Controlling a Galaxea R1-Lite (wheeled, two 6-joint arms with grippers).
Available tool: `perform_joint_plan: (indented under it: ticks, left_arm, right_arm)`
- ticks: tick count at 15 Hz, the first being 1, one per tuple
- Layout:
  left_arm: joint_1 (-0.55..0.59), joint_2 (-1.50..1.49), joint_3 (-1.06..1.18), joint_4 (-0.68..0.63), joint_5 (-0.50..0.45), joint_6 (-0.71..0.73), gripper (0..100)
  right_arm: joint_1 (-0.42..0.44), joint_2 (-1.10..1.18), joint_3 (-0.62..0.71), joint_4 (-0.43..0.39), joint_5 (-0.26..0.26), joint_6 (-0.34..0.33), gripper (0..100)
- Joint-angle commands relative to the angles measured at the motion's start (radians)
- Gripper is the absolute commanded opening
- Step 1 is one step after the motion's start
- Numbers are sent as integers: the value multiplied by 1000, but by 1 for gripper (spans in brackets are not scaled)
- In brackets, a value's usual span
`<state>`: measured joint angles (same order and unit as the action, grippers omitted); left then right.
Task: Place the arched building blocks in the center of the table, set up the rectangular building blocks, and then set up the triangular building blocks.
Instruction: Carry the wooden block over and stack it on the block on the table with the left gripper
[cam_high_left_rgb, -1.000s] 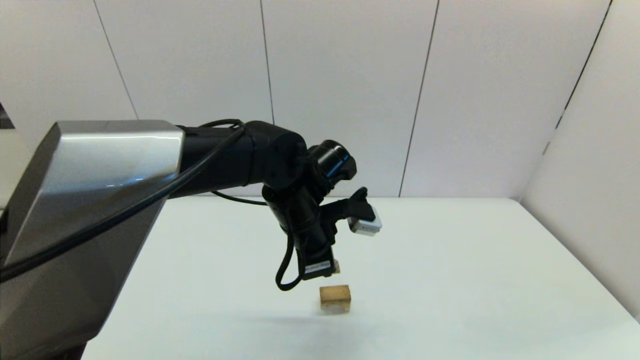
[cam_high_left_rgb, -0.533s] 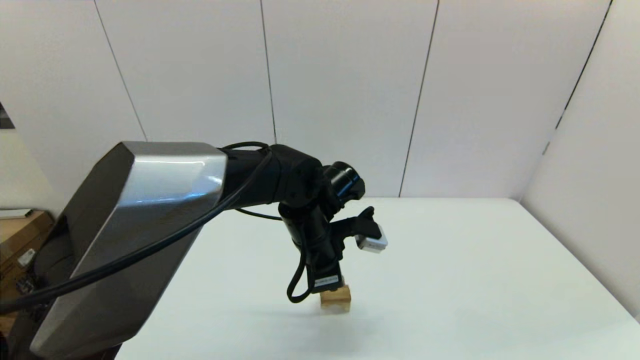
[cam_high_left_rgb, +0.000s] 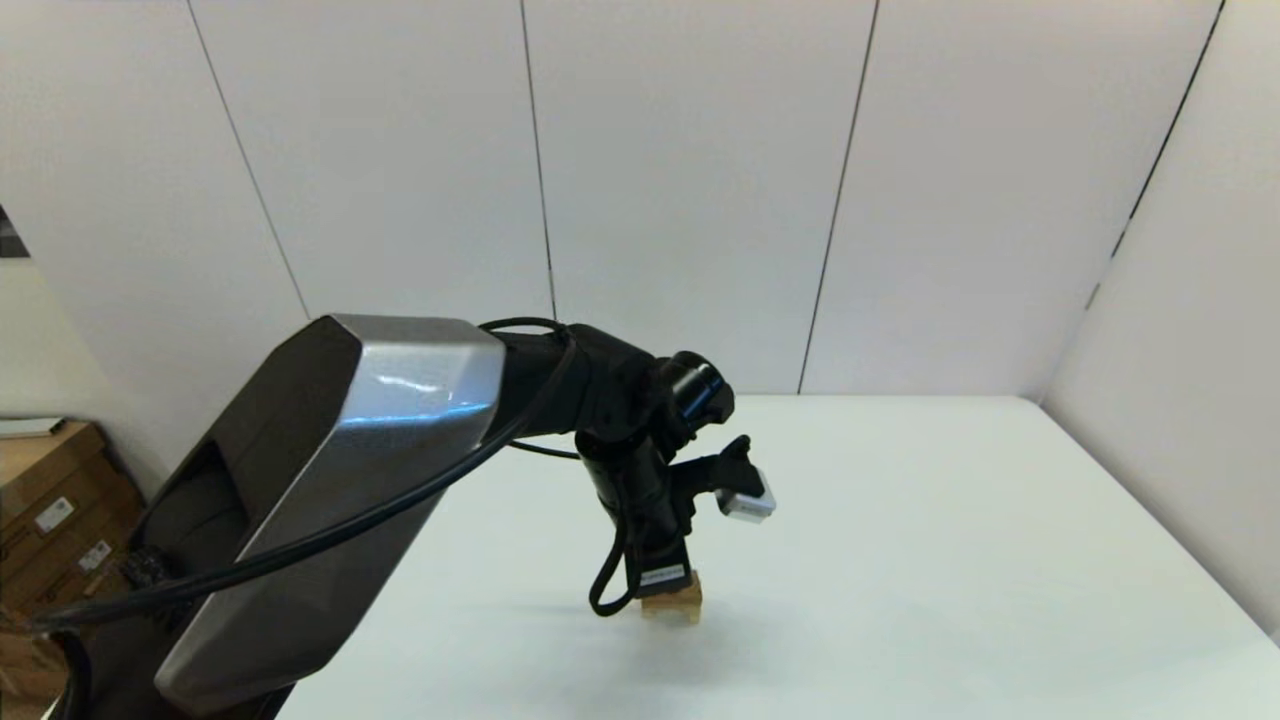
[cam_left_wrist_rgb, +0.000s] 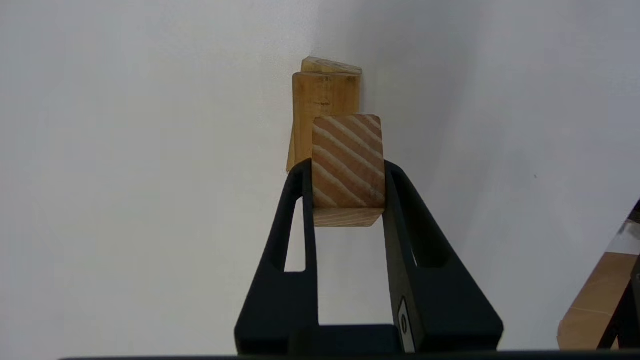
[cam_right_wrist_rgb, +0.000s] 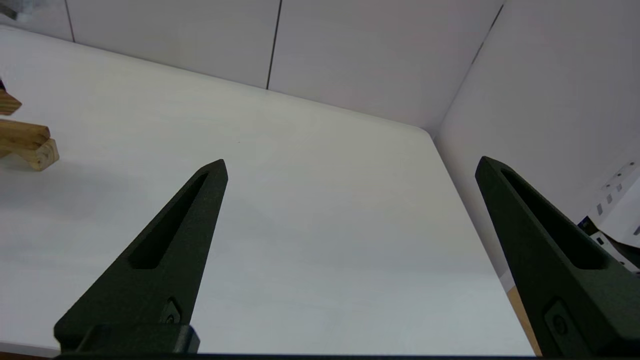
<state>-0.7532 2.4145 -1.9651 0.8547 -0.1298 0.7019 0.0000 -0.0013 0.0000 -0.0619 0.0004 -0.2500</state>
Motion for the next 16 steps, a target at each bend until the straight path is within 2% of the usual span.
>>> perform_joint_plan:
  ticks: [1,16]
  left_arm:
    - [2,35,0,1,-1,4,0]
    - [3,35,-6,-25,-2,2,0]
  right_arm:
    - [0,0,2,-1,1,-2,100]
    - [0,0,2,-1,1,-2,100]
